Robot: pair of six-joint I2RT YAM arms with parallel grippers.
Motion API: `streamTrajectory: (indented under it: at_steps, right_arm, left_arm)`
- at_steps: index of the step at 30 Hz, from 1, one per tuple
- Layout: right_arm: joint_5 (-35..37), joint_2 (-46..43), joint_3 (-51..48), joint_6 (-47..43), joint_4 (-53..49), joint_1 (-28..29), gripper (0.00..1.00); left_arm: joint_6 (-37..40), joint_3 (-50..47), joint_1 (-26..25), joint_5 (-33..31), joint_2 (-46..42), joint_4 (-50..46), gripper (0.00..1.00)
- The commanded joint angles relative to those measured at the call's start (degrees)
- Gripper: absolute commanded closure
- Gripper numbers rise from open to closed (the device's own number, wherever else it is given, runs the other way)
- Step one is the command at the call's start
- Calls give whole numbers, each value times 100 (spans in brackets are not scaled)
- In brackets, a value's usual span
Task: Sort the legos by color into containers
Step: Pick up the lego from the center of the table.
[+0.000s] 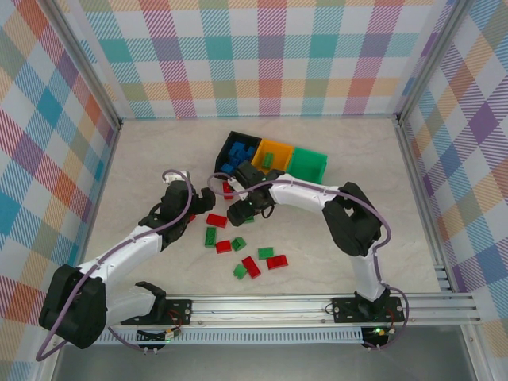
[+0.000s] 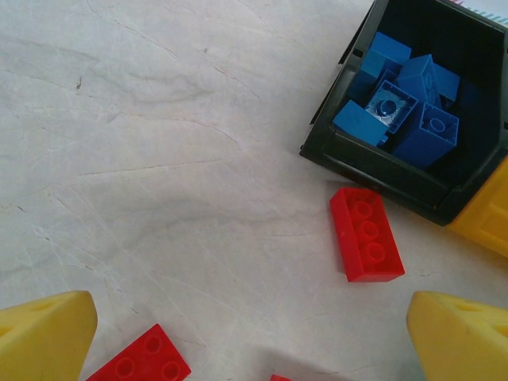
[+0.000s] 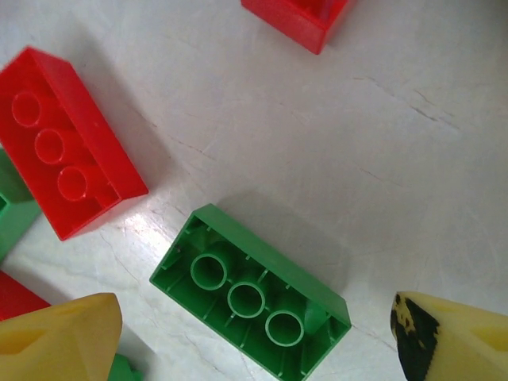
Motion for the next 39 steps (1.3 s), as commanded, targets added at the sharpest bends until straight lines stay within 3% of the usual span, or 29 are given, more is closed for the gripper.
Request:
streamTrajectory:
  at_steps: [1,15,17,21,26,39]
  right_arm:
    - [-9,172,396,-987,-450,75,13]
    - [-339,539,360,-1548,-499,231,17]
    - [-224,580,339,-1498,-471,236,25]
    - [-85,499,164,-1432,-284,229,50]
    - [-64,271,-80,-1273,-34,197,66]
    - [-92,-1140,-737,596,1041,-898,68]
  left_arm:
    - [38,188,55,-155,12,-31,0]
    - [137,234,55,-351,-127,-176,0]
    - [132,232,55,-383,-77,-169,0]
    - [115,296,55,-393,45,-227,0]
    - [82,346,59,-494,133,-296,0]
    - [-27,366,63,-614,215,-353,0]
